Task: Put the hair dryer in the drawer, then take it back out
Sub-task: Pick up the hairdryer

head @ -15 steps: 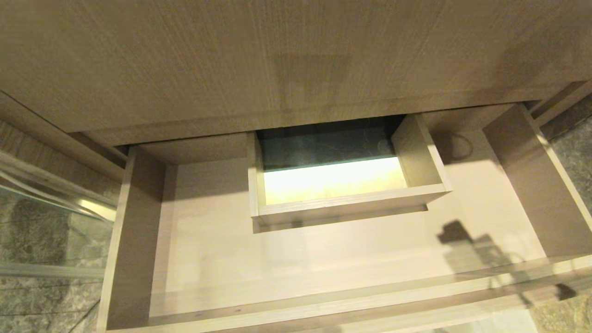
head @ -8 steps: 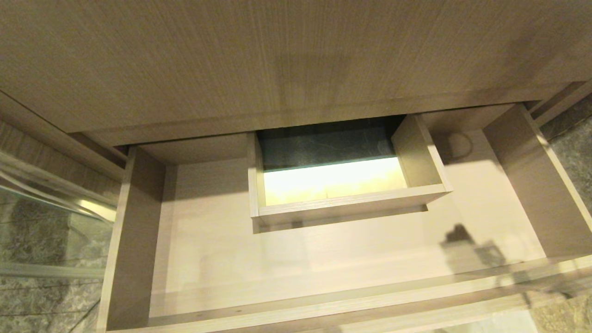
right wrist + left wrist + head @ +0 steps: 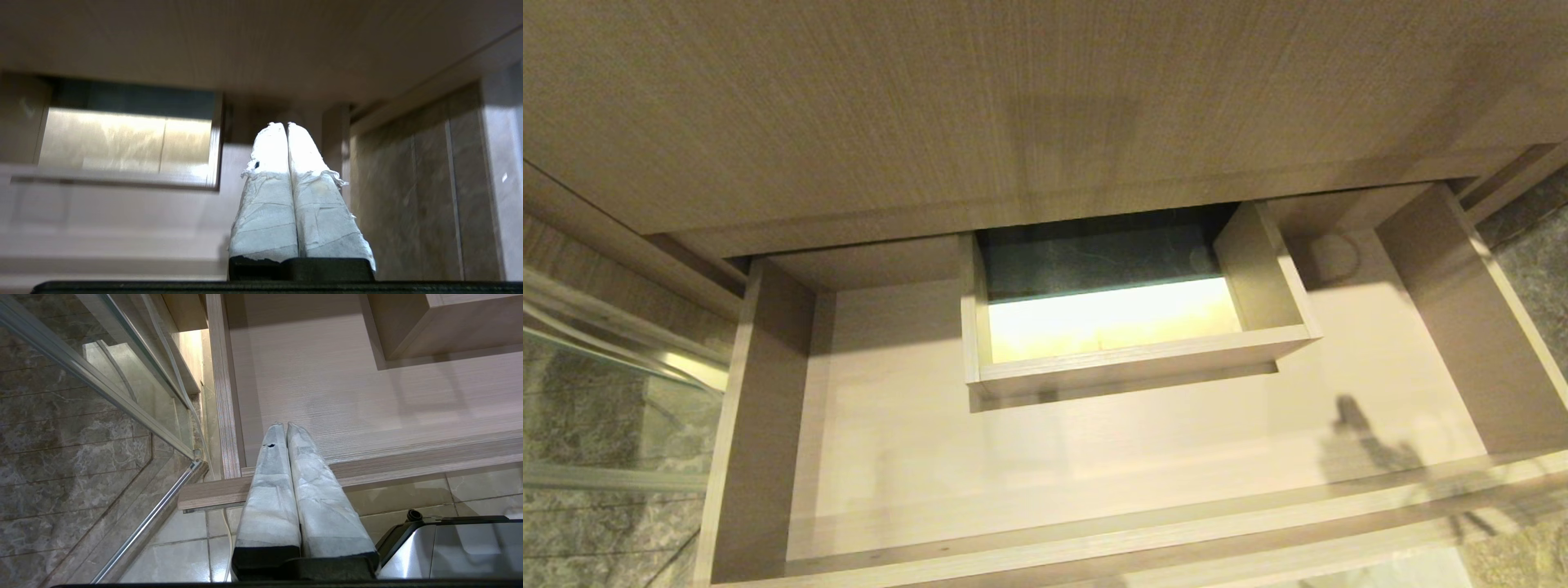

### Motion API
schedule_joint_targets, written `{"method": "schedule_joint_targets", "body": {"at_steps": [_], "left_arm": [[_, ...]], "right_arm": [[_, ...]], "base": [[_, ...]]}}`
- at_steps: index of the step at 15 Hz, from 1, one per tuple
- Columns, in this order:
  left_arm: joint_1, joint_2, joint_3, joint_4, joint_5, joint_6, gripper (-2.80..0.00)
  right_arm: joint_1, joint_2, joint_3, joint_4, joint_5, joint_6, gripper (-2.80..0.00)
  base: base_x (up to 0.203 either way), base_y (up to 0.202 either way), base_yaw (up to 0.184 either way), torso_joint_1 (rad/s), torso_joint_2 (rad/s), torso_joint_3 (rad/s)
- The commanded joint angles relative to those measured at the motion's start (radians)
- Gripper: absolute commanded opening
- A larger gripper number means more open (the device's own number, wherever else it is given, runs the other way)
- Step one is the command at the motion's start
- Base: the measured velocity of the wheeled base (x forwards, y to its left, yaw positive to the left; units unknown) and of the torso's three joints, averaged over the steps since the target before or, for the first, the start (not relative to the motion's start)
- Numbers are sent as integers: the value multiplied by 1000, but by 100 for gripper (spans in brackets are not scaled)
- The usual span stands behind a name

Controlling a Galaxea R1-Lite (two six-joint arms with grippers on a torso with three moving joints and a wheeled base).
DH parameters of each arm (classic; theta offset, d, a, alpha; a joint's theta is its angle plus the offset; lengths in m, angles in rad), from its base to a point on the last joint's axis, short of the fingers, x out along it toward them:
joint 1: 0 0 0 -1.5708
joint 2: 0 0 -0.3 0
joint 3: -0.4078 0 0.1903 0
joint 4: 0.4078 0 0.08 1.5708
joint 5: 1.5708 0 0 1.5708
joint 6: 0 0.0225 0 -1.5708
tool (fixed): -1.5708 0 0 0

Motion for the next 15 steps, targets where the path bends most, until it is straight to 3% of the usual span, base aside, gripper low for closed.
{"method": "schedule_joint_targets", "body": {"at_steps": [1,5,12,15], "left_arm": [[0,1,0,-1,0,0,-280],[0,2,0,-1,0,0,-280],[0,0,0,-1,0,0,-280],[0,1,0,-1,0,0,-280]], "right_arm": [[-1,-15,9,-89,-2,-3,-280],[-1,-53,28,-225,-29,-2,-280],[-1,-128,86,-270,-45,7,-280],[-1,-152,98,-276,-46,5,-280]], "base": [[0,0,0,0,0,0],[0,0,0,0,0,0],[0,0,0,4,-3,-3],[0,0,0,142,-338,-192]]}}
